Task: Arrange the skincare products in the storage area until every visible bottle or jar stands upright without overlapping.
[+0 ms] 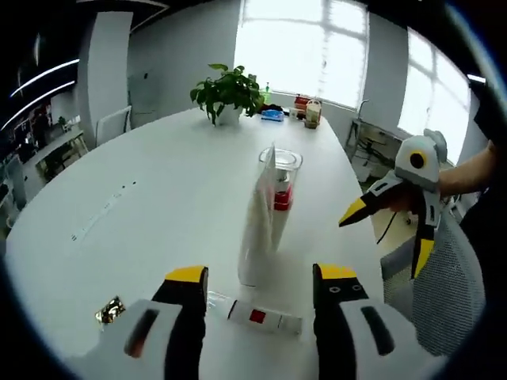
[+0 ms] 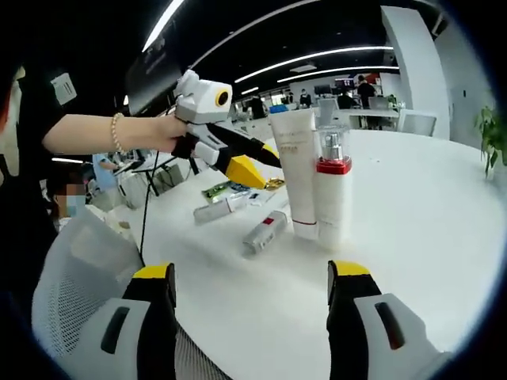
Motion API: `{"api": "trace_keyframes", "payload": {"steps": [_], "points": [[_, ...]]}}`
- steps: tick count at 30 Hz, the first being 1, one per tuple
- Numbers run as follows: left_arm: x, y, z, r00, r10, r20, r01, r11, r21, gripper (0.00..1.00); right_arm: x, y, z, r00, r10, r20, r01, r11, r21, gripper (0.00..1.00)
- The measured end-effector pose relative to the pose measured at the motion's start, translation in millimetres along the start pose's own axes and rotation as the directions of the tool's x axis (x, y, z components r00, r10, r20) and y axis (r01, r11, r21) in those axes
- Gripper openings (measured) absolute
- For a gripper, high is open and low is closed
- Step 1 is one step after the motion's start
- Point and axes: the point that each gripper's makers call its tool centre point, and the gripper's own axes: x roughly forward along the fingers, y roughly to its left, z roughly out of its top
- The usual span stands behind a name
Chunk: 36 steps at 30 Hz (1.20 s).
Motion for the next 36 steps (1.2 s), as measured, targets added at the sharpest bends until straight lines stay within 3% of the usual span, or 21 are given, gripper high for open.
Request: {"api": "trace_keyframes", "payload": {"steps": [2,4,7,11,15,21,26,31,36], "points": [[-5.6,3.7,-1.4,1.000,0.014,0.028,-0.013,1.000,-0.014,0.61,-1.1,-1.8,-0.3,1.000,-0.014,0.003,0.014,1.000,0.004,0.79],[-12.3,4.6,-8.7,0.999,0.032,0.019,-0.031,0.997,-0.071,0.64,-1.8,-0.9,-0.8,1.000,-0.014,0.006,0.014,1.000,0.011,0.79],[-21.8,3.3,-15.7,0.998,0.055,0.027,-0.052,0.995,-0.088,0.66,-2.4,-0.3,-2.0,1.000,-0.009,-0.001,0.009,1.000,-0.002,0.81],[-35.1,-10.6,-24.2,0.995,0.082,0.049,-0.072,0.981,-0.180,0.70,-4.2,7.4,9.0,0.999,0.013,0.051,-0.013,1.000,0.002,0.91],[-52.5,-3.2,-29.0,0.990,0.117,0.077,-0.097,0.968,-0.234,0.77,-5.0,9.8,13.8,0.998,0.020,0.055,-0.019,1.000,-0.017,0.94],[-74.5,-13.0,-38.0,0.972,0.200,0.122,-0.159,0.945,-0.286,0.90,-8.0,12.4,16.7,0.998,0.029,0.058,-0.027,0.999,-0.023,0.99],[-92.2,-9.0,-49.7,0.956,0.265,0.124,-0.213,0.922,-0.325,0.99,-14.9,15.0,17.5,0.996,0.050,0.077,-0.050,0.999,-0.005,1.00],[-109.2,-21.1,-58.9,0.949,0.289,0.126,-0.232,0.912,-0.338,0.99,-19.3,13.7,16.7,0.996,0.045,0.075,-0.045,0.999,-0.002,1.00],[-124.5,-26.3,-68.5,0.935,0.331,0.124,-0.265,0.889,-0.374,0.99,-22.0,12.6,16.1,0.997,0.034,0.076,-0.034,0.999,0.004,1.00]]}}
